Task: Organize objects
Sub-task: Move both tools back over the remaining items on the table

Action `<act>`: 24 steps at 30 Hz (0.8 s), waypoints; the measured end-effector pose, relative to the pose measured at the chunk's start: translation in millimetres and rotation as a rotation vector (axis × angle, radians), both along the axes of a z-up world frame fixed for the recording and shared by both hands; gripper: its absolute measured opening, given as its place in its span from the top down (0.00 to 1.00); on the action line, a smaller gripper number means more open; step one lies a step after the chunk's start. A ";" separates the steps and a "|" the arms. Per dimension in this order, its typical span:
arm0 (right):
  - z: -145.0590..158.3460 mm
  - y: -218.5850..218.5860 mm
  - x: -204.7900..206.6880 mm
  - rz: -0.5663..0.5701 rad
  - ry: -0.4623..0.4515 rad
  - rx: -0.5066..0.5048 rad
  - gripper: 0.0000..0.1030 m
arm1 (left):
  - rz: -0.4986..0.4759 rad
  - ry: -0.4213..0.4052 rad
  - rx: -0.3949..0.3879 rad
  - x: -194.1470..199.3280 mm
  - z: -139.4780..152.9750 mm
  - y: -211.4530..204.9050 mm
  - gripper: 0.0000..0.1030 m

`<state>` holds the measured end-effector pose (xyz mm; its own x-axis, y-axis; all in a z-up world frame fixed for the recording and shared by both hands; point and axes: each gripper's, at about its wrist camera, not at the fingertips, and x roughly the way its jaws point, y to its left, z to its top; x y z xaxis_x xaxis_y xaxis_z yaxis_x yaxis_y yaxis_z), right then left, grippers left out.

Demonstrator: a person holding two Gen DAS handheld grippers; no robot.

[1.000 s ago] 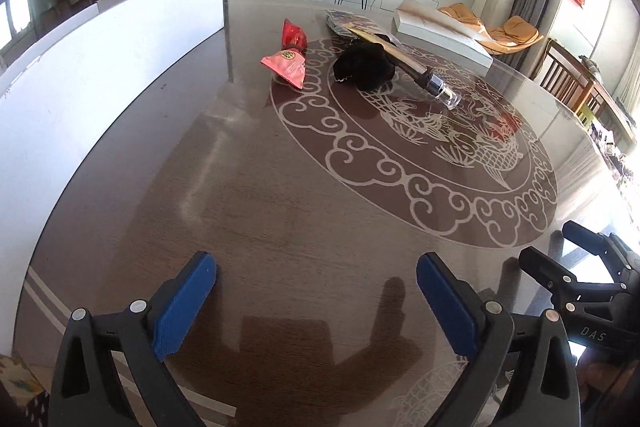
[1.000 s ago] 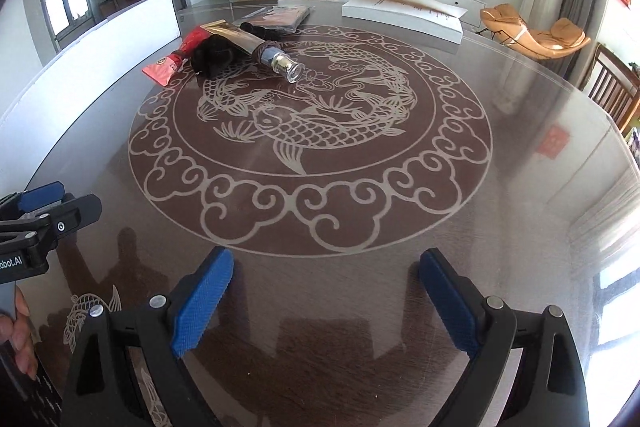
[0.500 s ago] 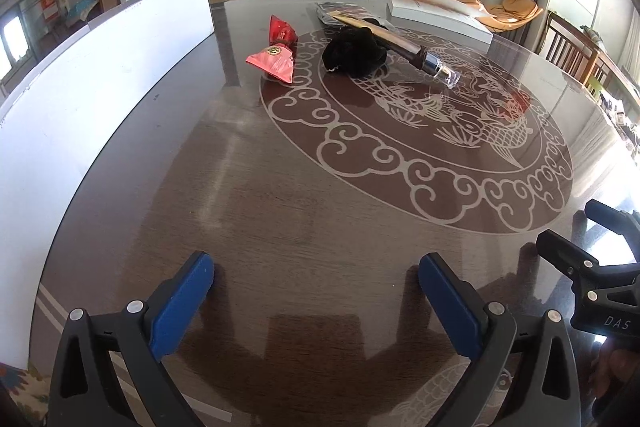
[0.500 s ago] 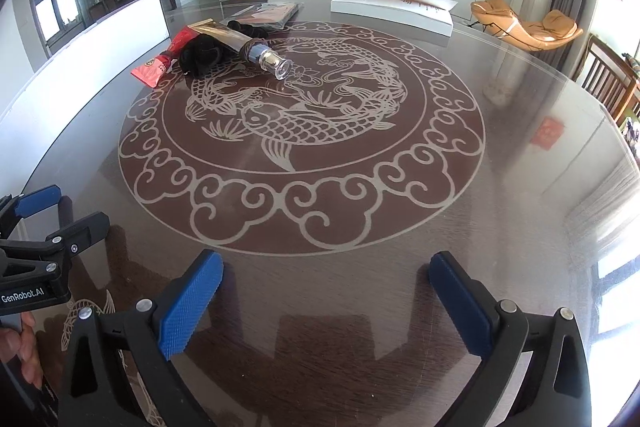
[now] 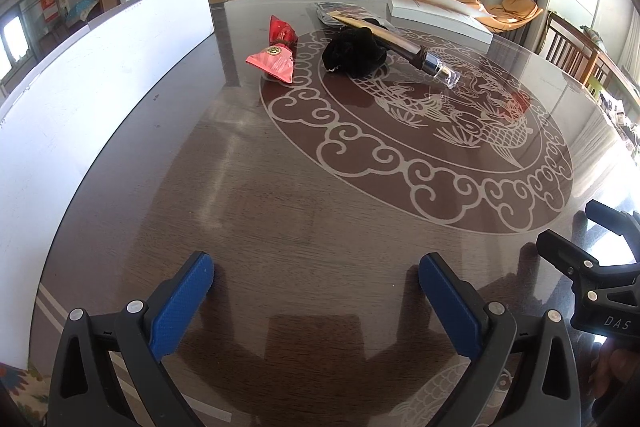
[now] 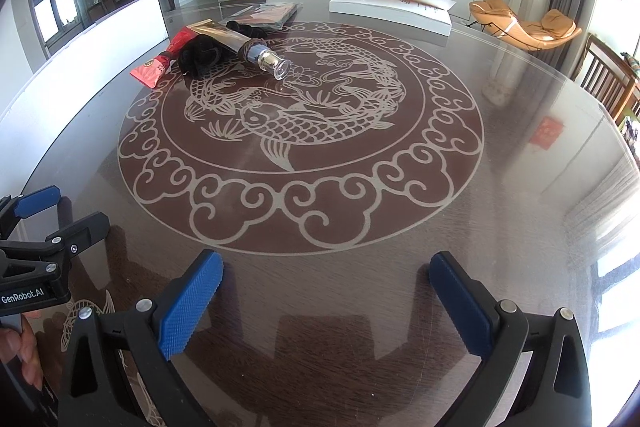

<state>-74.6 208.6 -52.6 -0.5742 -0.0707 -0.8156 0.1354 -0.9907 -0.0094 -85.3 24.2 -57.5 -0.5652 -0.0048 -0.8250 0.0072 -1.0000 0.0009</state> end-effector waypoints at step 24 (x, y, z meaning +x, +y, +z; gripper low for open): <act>-0.8 0.0 0.8 -0.011 -0.005 0.000 0.00 | -0.069 0.004 0.004 -24.8 1.2 -22.4 0.00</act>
<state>-73.8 208.6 -53.5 -0.5709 -0.0646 -0.8184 0.1242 -0.9922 -0.0084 -110.1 1.8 -56.3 -0.5674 0.0377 -0.8226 -0.0617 -0.9981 -0.0032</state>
